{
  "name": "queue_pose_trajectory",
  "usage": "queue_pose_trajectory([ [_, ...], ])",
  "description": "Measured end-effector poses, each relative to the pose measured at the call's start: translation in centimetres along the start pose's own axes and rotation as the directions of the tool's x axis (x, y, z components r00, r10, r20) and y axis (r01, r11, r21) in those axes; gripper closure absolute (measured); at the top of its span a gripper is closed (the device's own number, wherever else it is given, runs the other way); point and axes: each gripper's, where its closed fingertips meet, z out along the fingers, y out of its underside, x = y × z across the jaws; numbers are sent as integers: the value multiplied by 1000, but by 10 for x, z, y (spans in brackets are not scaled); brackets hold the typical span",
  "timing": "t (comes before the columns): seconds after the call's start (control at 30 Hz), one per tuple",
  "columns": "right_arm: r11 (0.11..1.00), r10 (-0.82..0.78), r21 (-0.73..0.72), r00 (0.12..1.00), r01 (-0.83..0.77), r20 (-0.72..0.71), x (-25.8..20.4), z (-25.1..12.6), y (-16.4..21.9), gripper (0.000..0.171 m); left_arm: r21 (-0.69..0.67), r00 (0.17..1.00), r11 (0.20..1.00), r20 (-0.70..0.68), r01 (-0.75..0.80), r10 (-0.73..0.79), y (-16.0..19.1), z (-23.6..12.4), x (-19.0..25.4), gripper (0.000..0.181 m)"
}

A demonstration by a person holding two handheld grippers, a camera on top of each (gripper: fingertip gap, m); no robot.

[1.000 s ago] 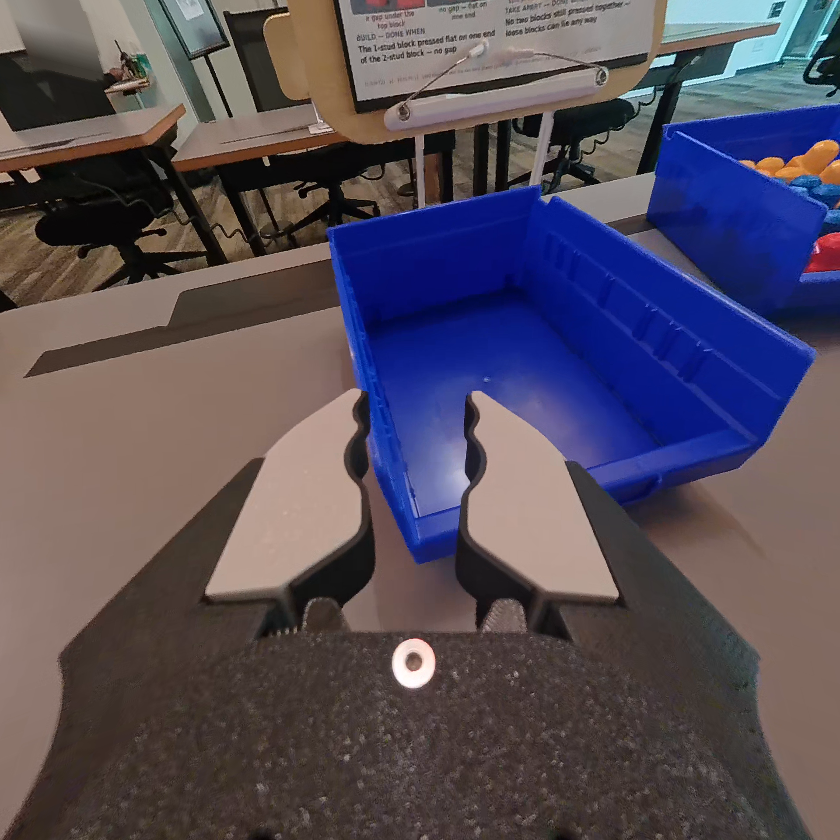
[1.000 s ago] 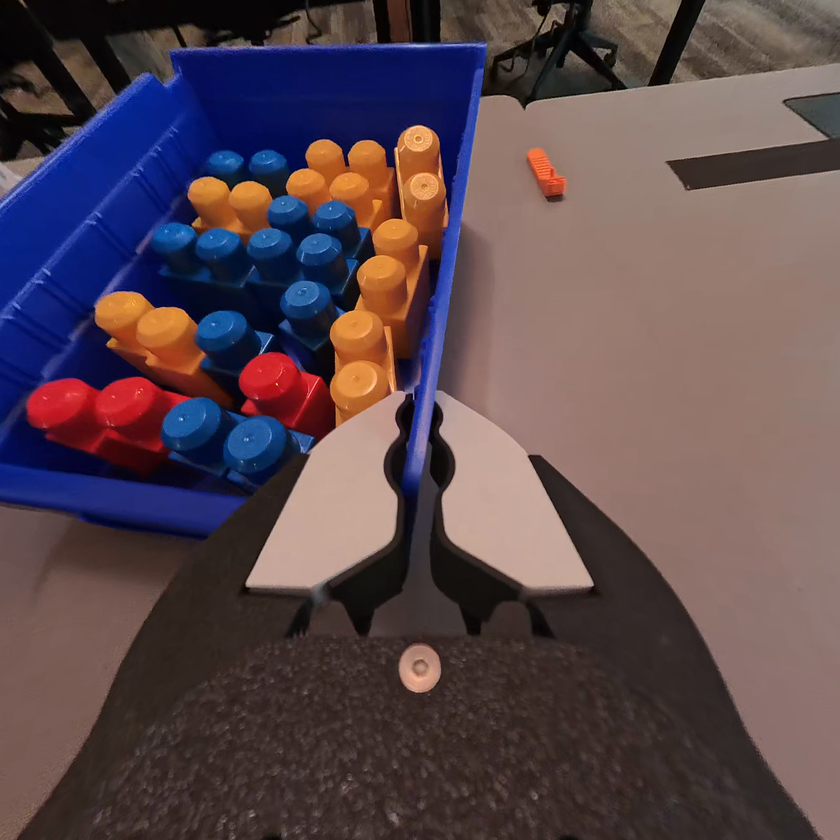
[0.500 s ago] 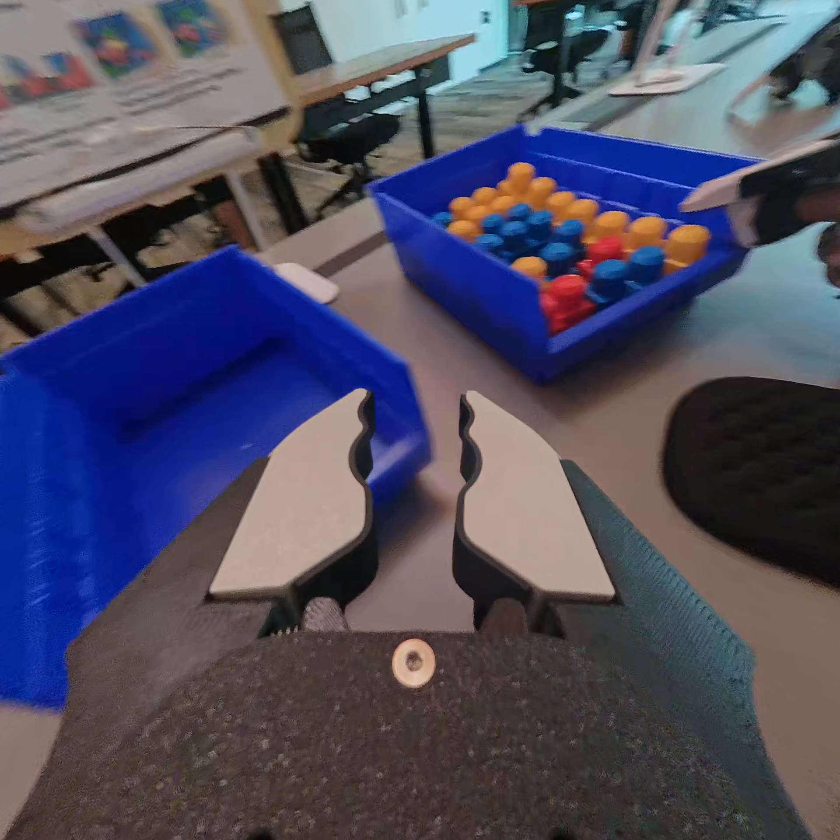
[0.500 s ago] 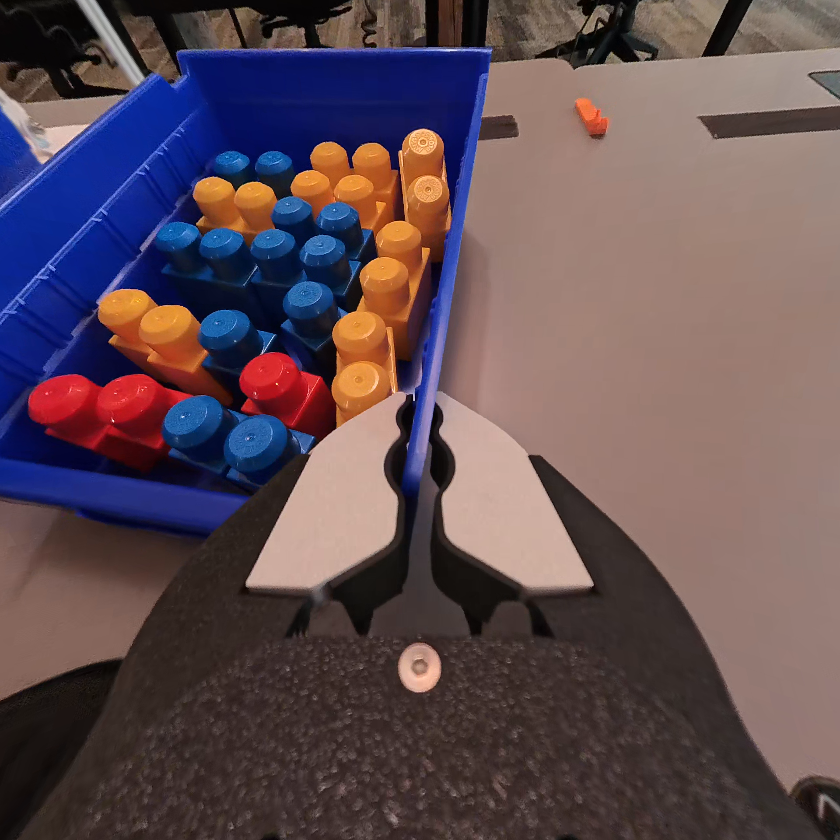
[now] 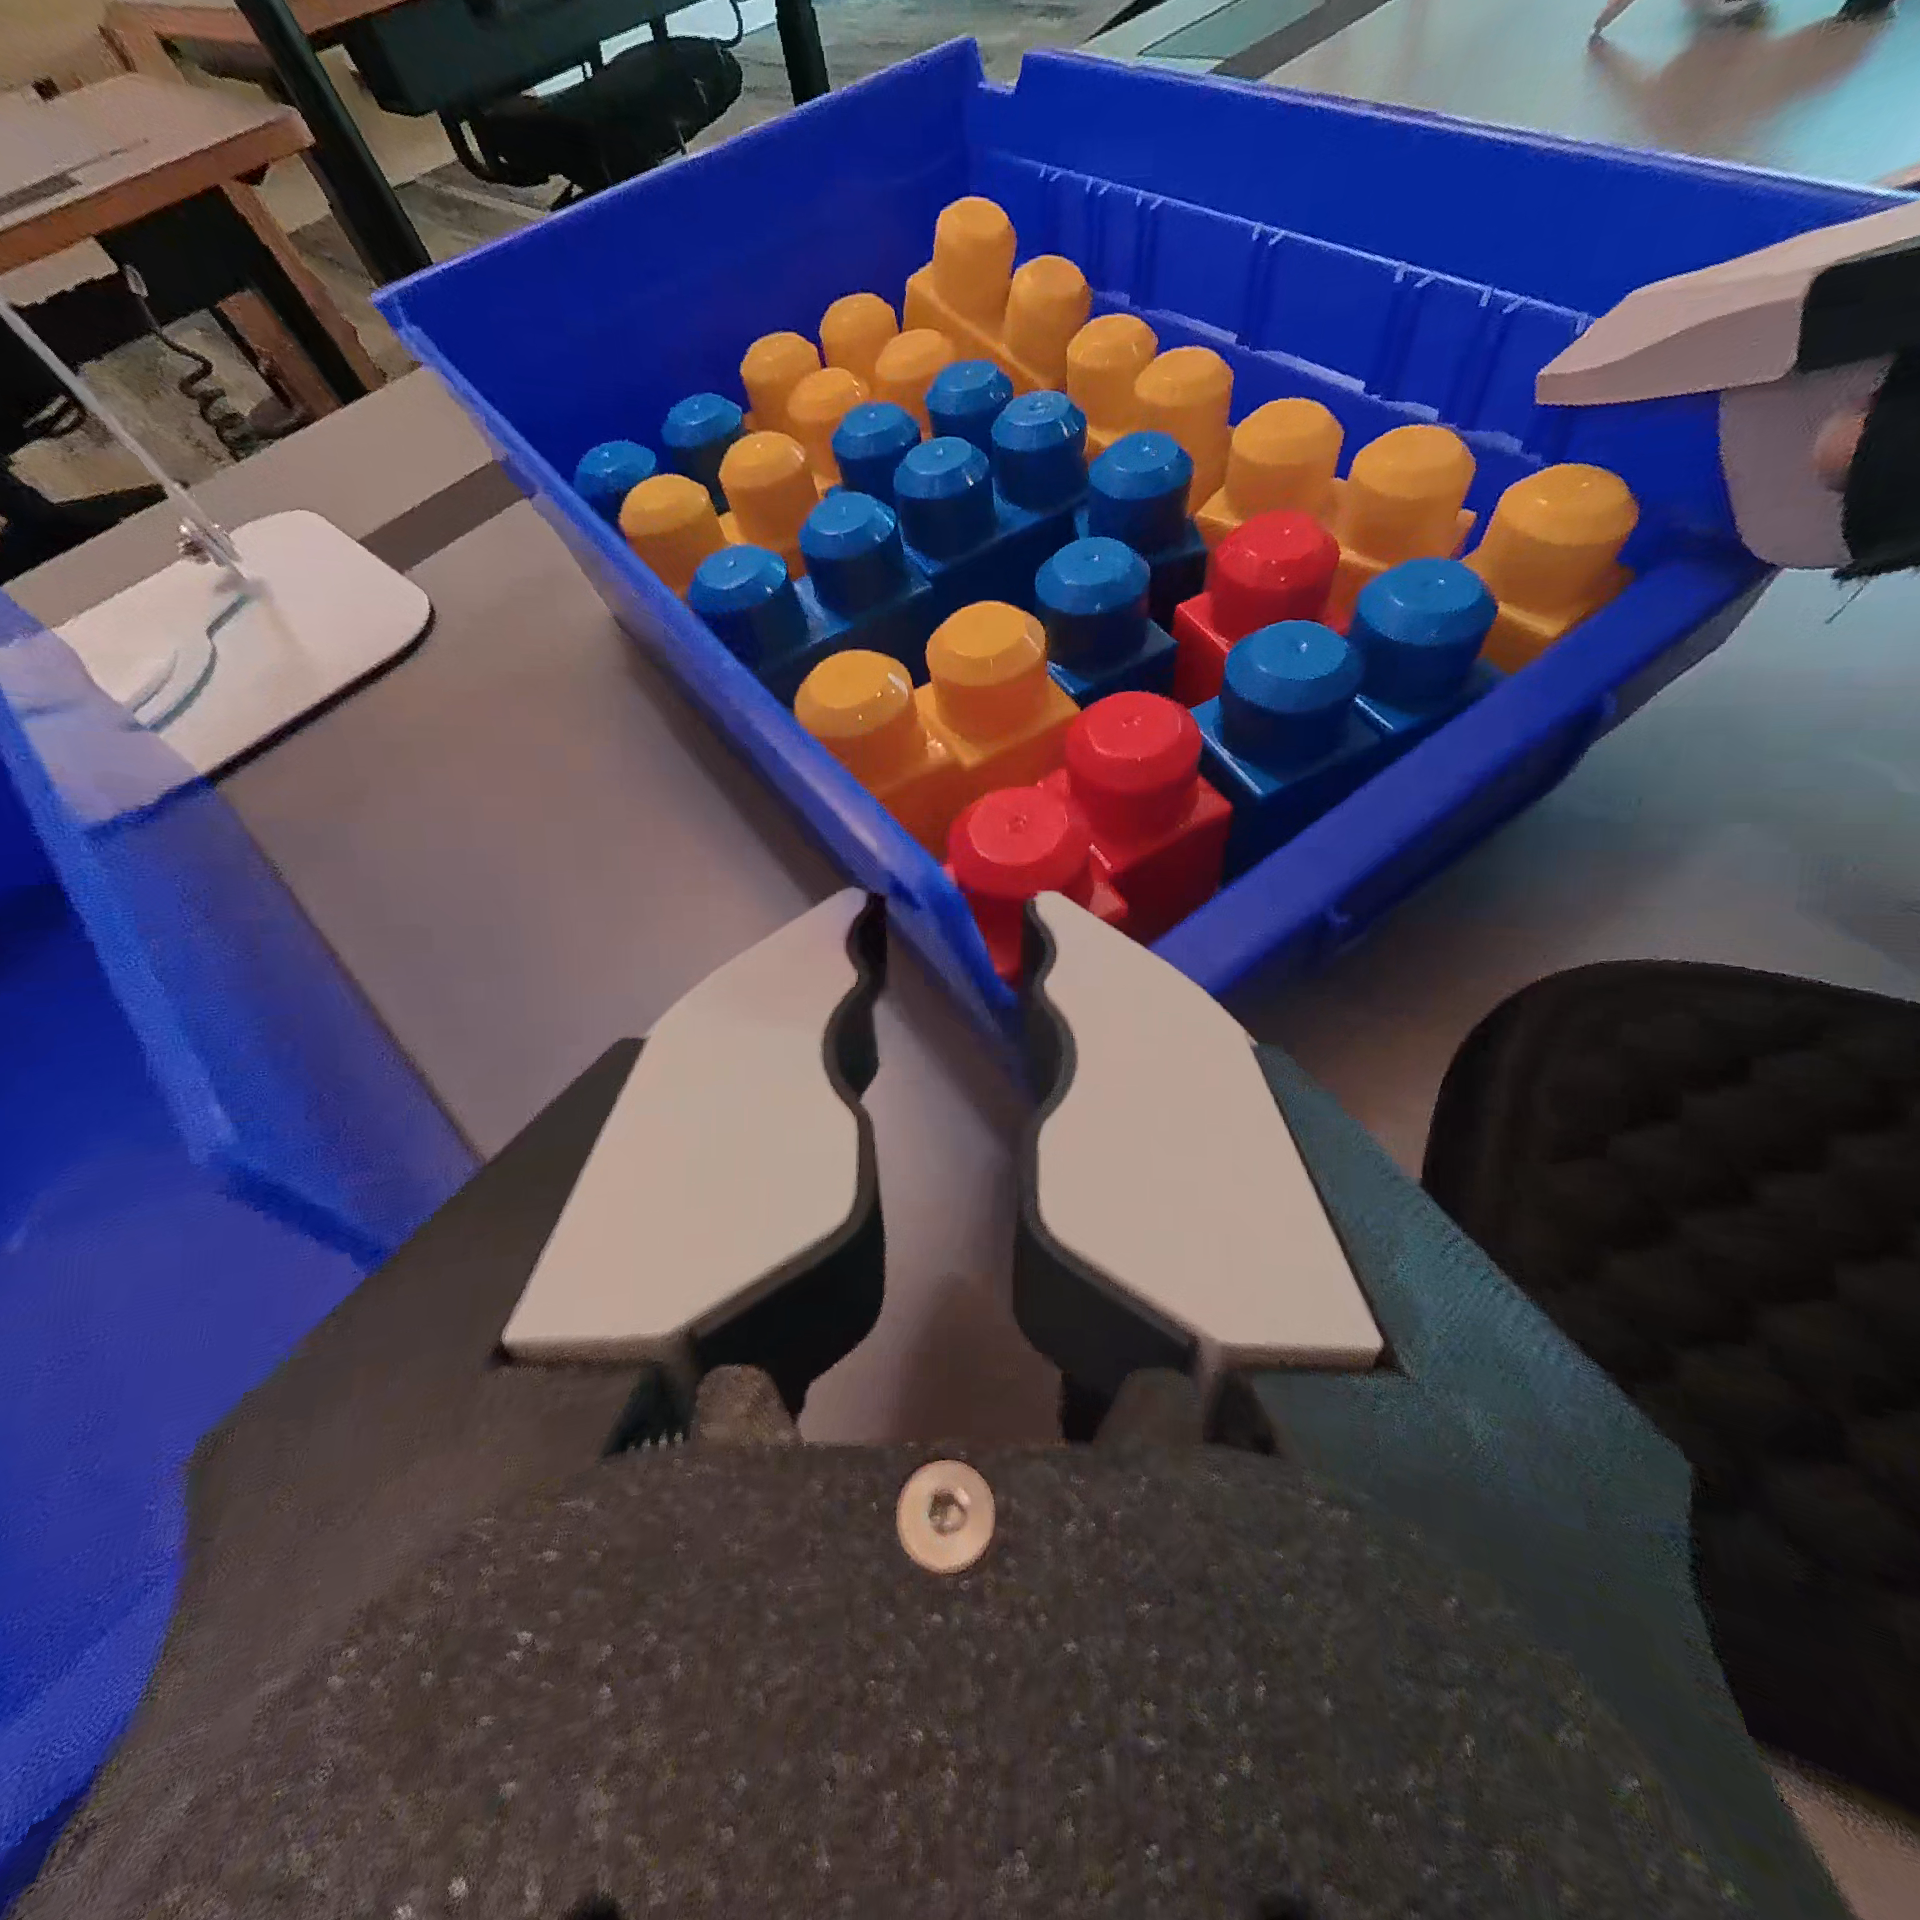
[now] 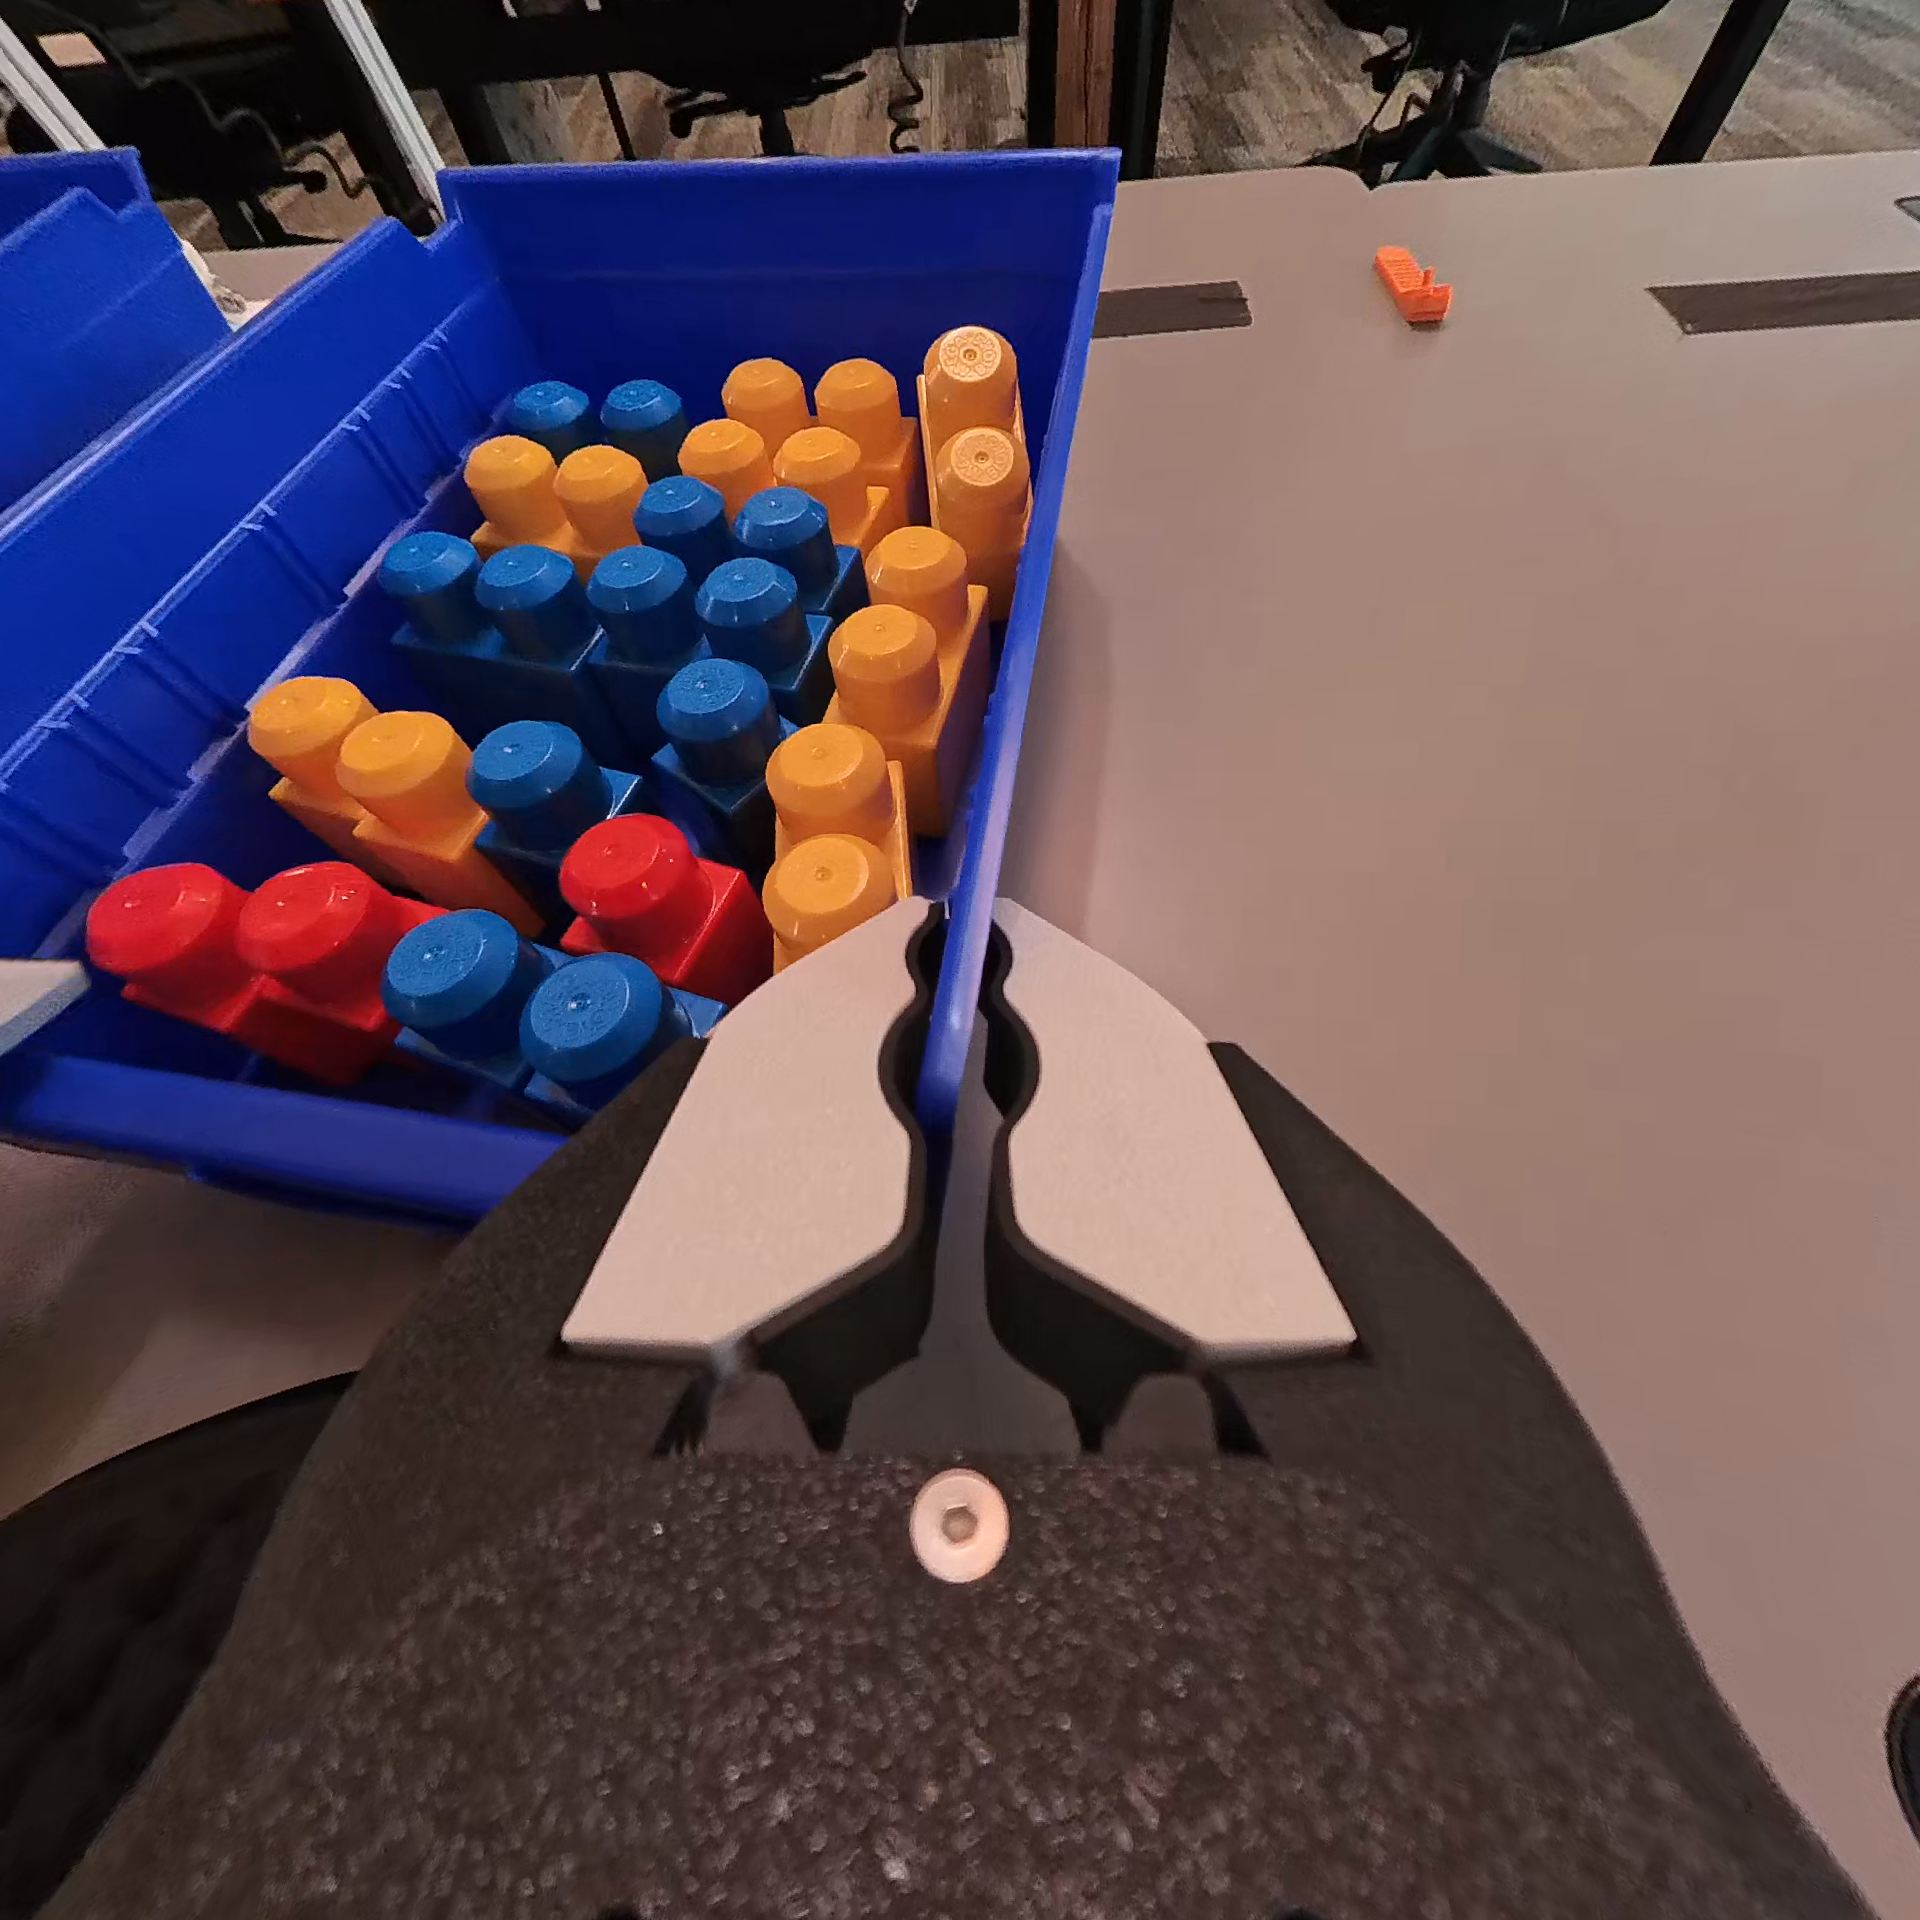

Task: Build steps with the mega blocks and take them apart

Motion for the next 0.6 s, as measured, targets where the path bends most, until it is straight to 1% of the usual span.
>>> queue_pose_trajectory([
  [0.03,1000,-7,5,1000,7,-3,0,0,0,166,-3,1000,1000,15,-1,1,-1,2,0,158],
  [0.13,999,-33,16,999,34,-23,-1,-3,0,167,-14,995,998,71,-66,67,-2,4,-4,162],
  [0.3,998,-47,50,998,49,-37,-7,-18,-6,167,-4,994,996,68,-84,84,-8,-6,-4,163],
  [0.43,990,-66,126,997,70,-36,-20,-43,-30,167,58,990,992,95,-108,102,-29,-31,-8,164],
  [0.6,969,-132,213,991,123,25,-61,-73,-73,165,142,984,984,159,-106,83,-55,-83,-28,164],
])
